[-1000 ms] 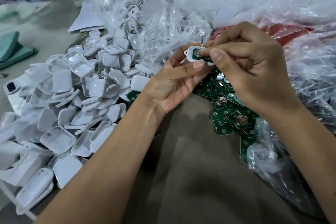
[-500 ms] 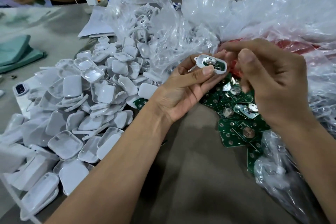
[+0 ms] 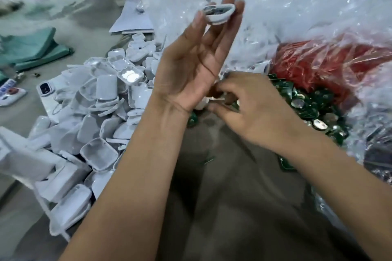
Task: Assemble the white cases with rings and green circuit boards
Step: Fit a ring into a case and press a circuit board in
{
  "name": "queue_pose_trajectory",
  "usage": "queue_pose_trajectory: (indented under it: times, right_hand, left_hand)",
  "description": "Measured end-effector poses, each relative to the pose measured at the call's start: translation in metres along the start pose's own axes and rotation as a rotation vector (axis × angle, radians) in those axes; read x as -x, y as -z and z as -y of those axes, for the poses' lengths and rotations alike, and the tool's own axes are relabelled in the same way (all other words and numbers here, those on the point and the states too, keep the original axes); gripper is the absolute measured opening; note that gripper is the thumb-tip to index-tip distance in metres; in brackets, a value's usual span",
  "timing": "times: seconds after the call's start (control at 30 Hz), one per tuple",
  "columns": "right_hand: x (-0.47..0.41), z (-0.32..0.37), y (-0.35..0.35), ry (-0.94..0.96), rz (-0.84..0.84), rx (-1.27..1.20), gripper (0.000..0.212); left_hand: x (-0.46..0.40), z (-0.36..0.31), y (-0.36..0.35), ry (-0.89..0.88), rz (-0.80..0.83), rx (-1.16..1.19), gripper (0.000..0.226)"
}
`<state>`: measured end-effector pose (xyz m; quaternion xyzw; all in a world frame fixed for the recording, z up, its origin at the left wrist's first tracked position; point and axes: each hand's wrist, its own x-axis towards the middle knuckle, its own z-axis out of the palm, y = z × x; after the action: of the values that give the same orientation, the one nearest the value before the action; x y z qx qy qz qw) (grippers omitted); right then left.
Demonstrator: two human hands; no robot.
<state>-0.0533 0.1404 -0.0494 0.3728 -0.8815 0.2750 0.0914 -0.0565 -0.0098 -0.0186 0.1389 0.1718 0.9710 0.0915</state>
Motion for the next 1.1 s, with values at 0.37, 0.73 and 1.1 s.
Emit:
queue_pose_trajectory:
  times: [0.37,0.73,1.1]
  right_hand:
    - [-0.035,0.002,-0.018,-0.081,0.078,-0.043,0.014]
    - [0.050,-0.055,0.042,-0.321,0.018,-0.962,0.013]
    - [0.049,-0.060,0.043,-0.240,-0.168,-1.037,0.013]
  left_hand:
    - [0.004,-0.011,0.001,-0.104,-0.107,0.077,0.060]
    - [0.001,0.014,0.007,0.005,-0.085,0.070,0.044]
    - [-0.004,0.031,0.016,0.065,-0.094,-0.007,0.050]
